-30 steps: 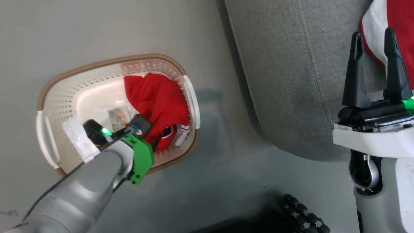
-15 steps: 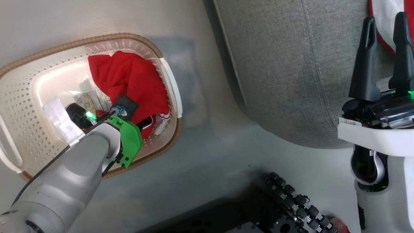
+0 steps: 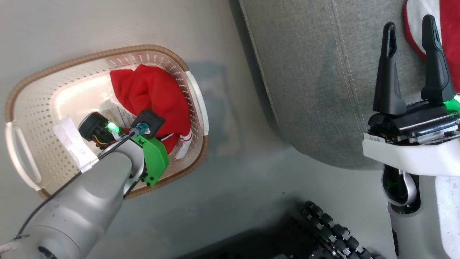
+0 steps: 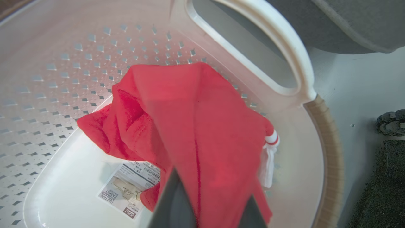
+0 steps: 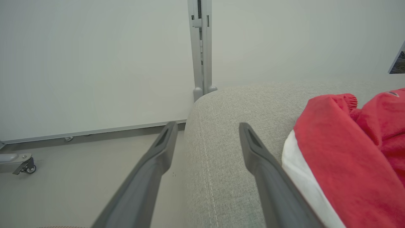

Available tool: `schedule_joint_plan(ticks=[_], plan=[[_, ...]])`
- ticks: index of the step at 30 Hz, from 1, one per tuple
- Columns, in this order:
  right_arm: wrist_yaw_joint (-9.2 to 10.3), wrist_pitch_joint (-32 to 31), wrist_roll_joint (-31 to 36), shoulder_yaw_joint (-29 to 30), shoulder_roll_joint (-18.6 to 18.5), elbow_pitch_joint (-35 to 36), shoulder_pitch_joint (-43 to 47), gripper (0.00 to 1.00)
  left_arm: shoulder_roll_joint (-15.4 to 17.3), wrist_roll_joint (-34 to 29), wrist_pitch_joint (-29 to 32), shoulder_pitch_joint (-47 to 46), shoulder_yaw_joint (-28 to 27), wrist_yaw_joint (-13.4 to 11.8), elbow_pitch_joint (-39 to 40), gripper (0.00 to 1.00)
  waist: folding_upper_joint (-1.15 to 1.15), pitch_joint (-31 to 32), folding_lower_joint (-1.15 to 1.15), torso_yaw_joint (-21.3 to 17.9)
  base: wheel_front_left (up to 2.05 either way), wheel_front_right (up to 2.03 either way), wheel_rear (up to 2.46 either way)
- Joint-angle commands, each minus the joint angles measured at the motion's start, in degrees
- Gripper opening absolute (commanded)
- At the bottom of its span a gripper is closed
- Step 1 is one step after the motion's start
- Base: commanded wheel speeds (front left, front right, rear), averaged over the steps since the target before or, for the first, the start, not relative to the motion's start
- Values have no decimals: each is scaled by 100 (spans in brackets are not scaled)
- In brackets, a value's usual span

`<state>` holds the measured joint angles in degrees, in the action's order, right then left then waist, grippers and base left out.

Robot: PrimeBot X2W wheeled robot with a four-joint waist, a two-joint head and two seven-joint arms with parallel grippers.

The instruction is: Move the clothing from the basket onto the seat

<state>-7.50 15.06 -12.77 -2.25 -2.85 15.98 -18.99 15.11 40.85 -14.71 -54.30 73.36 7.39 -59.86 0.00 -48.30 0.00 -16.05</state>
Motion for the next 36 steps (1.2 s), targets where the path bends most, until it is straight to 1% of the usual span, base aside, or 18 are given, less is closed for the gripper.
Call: schedule_joint_plan(ticks=[1,3,7,12,16,20,24,28,33,36], plan=[[2,18,85,29,-7,-37,84,100,-46,130,-44,139,-67,17,55,0,0,459,0,281,0,0,0],[2,17,166,34,-7,-83,178,100,-76,223,-58,155,-335,17,328,0,0,720,0,398,0,0,0],[2,18,324,20,-10,-200,376,100,-53,43,-48,611,-985,17,899,0,0,1359,0,621,0,0,0],[2,17,468,-56,-11,-399,750,100,-114,-334,-51,1352,-1981,5,1550,0,0,2288,0,824,0,0,0],[2,17,544,-173,-12,-601,1104,100,-158,-690,-51,2012,-2746,-24,2027,0,0,3020,0,914,0,0,0],[2,17,603,-276,-11,-782,1501,100,-283,-1036,-52,2594,-3364,-22,2446,0,0,3694,0,977,0,0,0],[3,17,676,-410,-11,-956,1885,100,-385,-1355,-52,3044,-3805,-12,2798,0,0,4271,0,1030,0,0,0],[2,17,778,-619,-10,-1111,2197,100,-477,-1603,-52,3359,-4137,-1,3142,0,0,4660,0,1035,0,0,0],[3,17,852,-842,-40,-1242,2371,100,-656,-1847,-52,3527,-4401,9,3554,0,0,4824,0,1066,0,0,0],[2,17,903,-1030,-107,-1334,2351,100,-767,-1833,-52,3560,-4444,16,3718,0,0,4868,0,1087,0,0,0]])
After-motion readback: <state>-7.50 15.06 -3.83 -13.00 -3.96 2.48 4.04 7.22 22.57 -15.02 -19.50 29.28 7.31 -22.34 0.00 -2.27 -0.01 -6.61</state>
